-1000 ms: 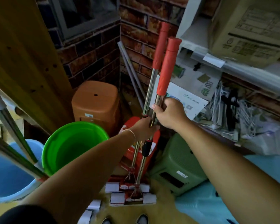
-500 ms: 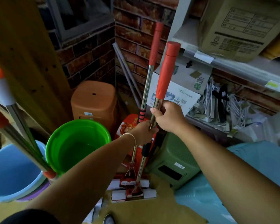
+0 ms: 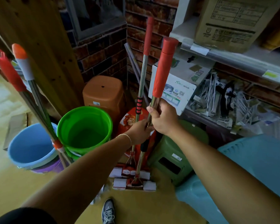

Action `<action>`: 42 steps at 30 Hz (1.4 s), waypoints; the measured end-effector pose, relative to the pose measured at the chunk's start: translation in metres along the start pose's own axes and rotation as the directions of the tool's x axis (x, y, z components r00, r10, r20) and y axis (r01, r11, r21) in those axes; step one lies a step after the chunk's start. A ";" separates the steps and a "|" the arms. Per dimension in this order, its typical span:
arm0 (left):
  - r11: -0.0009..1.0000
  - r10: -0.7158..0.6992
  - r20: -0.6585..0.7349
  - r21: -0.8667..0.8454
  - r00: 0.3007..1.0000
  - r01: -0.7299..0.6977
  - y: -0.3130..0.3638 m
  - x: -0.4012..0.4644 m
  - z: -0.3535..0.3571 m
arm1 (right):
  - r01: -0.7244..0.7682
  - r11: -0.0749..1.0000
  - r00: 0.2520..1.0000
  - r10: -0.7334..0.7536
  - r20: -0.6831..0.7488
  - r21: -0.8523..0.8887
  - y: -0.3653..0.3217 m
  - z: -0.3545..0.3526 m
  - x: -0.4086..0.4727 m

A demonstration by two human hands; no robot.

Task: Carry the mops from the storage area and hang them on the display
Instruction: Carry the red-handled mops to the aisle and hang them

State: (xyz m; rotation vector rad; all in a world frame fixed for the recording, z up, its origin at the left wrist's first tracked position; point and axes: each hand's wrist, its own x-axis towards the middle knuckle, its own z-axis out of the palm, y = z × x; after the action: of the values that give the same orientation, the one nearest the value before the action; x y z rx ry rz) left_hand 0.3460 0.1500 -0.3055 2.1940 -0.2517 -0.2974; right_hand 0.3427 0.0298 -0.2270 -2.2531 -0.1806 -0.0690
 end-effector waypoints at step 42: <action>0.956 -0.127 -0.310 -0.291 0.942 0.033 0.097 -0.335 -0.119 | 0.524 0.805 0.814 -0.570 0.115 0.278 -0.258 -0.001 -0.203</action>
State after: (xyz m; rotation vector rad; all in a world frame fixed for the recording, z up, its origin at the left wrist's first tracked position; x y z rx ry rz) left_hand 0.0561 0.2783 -0.1176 1.9332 0.0640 -0.0079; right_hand 0.1022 0.1692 -0.0518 -1.9006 -0.9062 -0.1305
